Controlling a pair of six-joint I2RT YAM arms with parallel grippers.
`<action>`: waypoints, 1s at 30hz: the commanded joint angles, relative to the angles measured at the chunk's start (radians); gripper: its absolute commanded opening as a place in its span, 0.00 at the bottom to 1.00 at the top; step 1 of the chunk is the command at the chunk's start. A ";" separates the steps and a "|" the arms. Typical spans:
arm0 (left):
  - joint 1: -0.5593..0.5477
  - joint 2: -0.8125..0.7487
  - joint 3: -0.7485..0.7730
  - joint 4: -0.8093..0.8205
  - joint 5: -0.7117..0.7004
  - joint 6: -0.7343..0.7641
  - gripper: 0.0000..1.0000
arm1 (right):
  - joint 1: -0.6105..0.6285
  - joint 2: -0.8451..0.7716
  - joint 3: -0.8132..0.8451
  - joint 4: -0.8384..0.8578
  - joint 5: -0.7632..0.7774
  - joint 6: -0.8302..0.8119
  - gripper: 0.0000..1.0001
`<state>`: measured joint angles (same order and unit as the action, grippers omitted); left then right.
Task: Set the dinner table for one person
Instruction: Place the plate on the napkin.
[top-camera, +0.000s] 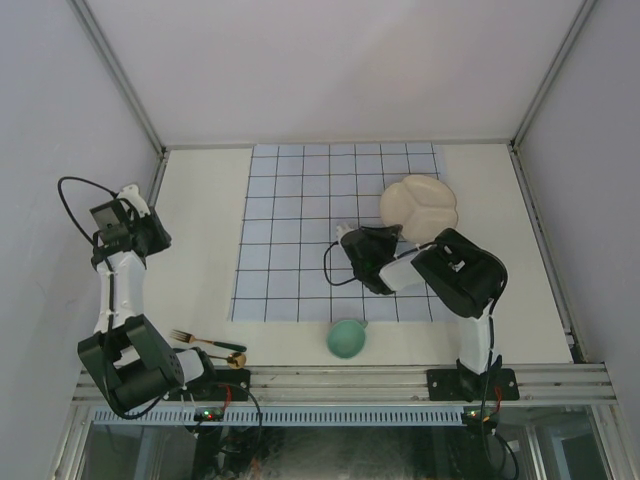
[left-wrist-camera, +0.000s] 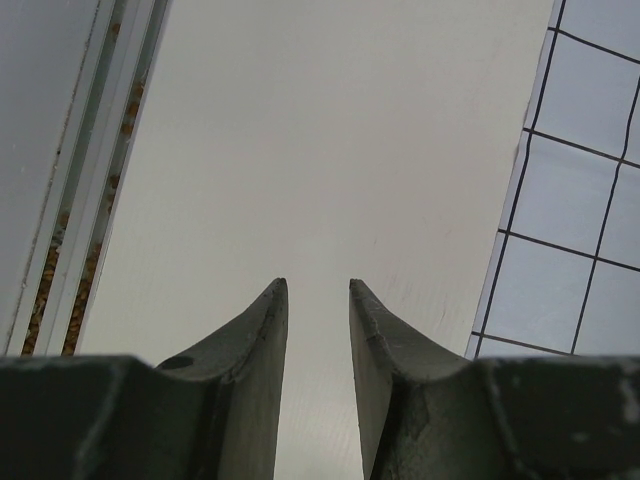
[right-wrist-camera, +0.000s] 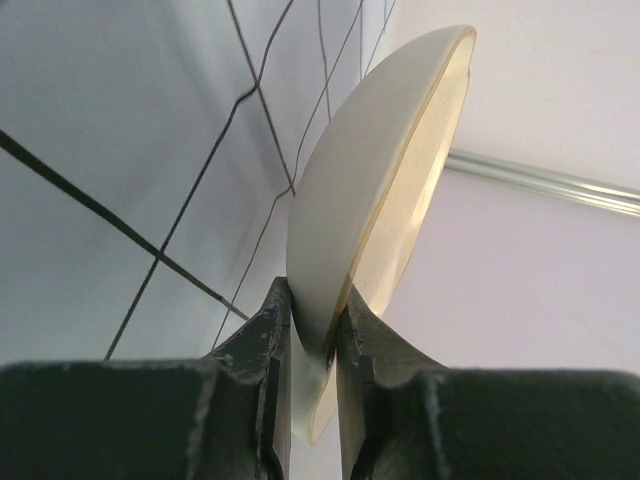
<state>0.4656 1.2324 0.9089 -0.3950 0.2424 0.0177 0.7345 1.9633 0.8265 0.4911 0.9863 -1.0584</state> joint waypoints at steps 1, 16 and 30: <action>0.007 -0.029 0.044 0.002 -0.001 -0.014 0.36 | 0.046 -0.040 0.117 0.003 0.136 0.025 0.00; 0.008 -0.060 0.044 -0.025 -0.022 -0.009 0.36 | 0.166 0.048 0.286 -0.210 0.100 0.157 0.00; 0.007 -0.068 0.029 -0.024 -0.025 -0.006 0.36 | 0.275 0.197 0.413 -0.033 0.119 -0.050 0.00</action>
<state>0.4664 1.2018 0.9119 -0.4301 0.2211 0.0101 0.9852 2.1830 1.1530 0.2844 0.9447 -0.9676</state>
